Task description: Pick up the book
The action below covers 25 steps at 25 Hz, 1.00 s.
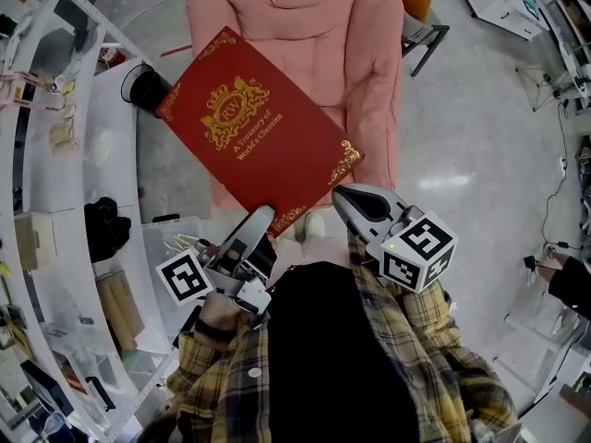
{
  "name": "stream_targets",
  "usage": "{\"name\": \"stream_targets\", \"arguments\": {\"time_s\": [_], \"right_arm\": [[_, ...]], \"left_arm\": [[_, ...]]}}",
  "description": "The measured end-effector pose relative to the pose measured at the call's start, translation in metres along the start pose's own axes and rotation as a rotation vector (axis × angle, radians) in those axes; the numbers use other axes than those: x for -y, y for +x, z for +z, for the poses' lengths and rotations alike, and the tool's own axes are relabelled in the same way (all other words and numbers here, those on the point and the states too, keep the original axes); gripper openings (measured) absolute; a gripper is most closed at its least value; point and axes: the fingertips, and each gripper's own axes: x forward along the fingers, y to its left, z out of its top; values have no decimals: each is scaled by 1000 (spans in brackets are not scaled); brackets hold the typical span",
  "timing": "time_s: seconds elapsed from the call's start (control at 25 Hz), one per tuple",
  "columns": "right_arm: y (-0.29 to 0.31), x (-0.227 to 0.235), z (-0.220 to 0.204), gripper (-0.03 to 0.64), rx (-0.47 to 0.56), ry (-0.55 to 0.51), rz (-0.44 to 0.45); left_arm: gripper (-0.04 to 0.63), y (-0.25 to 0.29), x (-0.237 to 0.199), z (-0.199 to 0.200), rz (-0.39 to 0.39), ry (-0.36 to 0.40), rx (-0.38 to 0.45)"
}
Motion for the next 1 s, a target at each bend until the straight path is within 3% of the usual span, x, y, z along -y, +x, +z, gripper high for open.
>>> {"name": "stream_targets", "arguments": {"time_s": [1.0], "right_arm": [[-1, -4, -5, 18, -25, -17, 22]], "left_arm": [[233, 2, 3, -3, 3, -14, -16]]}}
